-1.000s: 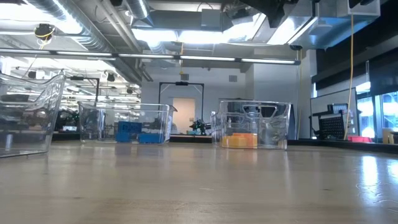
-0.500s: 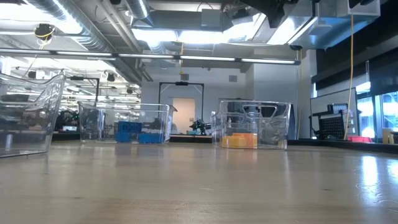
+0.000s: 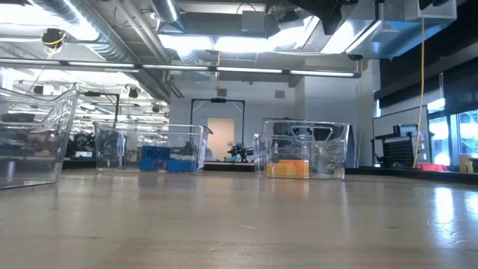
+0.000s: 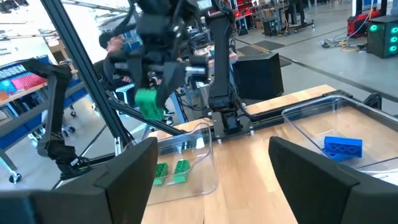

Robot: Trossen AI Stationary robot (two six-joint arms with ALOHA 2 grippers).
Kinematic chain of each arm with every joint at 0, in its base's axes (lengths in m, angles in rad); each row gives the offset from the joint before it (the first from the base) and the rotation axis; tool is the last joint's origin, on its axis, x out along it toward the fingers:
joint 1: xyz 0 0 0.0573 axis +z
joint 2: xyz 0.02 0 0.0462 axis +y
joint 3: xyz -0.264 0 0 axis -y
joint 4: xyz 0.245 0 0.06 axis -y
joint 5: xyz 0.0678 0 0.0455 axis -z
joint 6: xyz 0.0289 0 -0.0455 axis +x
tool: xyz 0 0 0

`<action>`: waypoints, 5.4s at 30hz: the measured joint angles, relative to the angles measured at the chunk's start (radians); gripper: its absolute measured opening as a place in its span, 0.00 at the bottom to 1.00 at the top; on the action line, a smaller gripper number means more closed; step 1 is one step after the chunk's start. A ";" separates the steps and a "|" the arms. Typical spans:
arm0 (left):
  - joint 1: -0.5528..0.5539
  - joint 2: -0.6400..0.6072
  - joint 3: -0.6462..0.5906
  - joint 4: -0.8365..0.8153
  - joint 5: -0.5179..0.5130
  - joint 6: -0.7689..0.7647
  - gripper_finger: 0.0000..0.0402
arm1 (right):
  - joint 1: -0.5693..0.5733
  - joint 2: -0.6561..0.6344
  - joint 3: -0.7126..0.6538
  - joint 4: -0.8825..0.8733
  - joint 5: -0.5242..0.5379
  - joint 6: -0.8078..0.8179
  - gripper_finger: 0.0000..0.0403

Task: Sort & place blocks by color
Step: Put the green game piece into the bottom left transparent bin, then return to Home Position

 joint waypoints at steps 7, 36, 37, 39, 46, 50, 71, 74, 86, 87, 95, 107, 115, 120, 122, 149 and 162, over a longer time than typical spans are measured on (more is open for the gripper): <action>-0.195 0.226 0.189 -0.550 0.087 -0.053 0.32 | 0.000 0.000 0.000 -0.003 0.000 -0.001 0.77; -0.363 0.737 0.170 -0.534 0.182 0.036 0.32 | 0.000 0.000 0.000 -0.010 -0.001 -0.006 0.77; -0.363 0.736 0.170 -0.534 0.175 0.029 0.33 | 0.000 0.000 0.000 -0.010 -0.001 -0.006 0.77; -0.363 0.737 0.170 -0.535 0.171 0.016 0.38 | 0.000 0.000 0.000 -0.010 -0.001 -0.006 0.77; -0.359 0.737 0.170 -0.536 0.170 -0.052 0.51 | 0.000 0.000 0.000 -0.010 -0.001 -0.006 0.77; -0.353 0.714 0.170 -0.540 0.177 -0.077 0.54 | 0.000 0.000 0.000 -0.010 -0.001 -0.006 0.77; 0.081 0.020 0.273 -0.378 -0.385 0.108 0.55 | 0.000 0.000 0.000 0.004 -0.001 -0.005 0.77; 0.182 -0.053 0.231 -0.186 -0.336 0.211 0.55 | 0.000 0.000 0.000 0.025 0.020 -0.006 0.77; 0.286 -0.197 -0.042 0.291 -0.195 0.268 0.53 | -0.001 0.000 0.000 0.054 0.032 -0.006 0.77; 0.286 -0.204 -0.044 0.286 -0.198 0.268 0.52 | -0.001 0.000 0.000 0.054 0.032 -0.006 0.77; 0.286 -0.214 -0.044 0.289 -0.178 0.270 0.43 | -0.001 0.000 0.000 0.054 0.032 -0.006 0.77; 0.286 -0.213 -0.044 0.275 -0.146 0.305 0.08 | -0.001 0.000 0.000 0.061 0.032 -0.006 0.77; 0.295 -0.286 -0.093 0.261 -0.173 0.344 0.00 | -0.001 0.000 0.000 0.061 0.032 -0.006 0.77; 0.312 -0.405 -0.253 0.376 -0.165 0.291 0.00 | -0.001 0.000 0.000 0.061 0.032 -0.006 0.77; 0.312 -0.456 -0.328 0.446 -0.158 0.281 0.00 | -0.001 0.000 0.000 0.061 0.032 -0.001 0.77; 0.314 -0.869 -0.856 0.626 -0.184 0.102 0.00 | -0.001 0.000 0.000 0.082 0.033 0.055 0.77; 0.320 -0.869 -0.856 0.557 -0.200 0.135 0.00 | -0.007 -0.013 0.000 0.052 0.066 0.223 0.49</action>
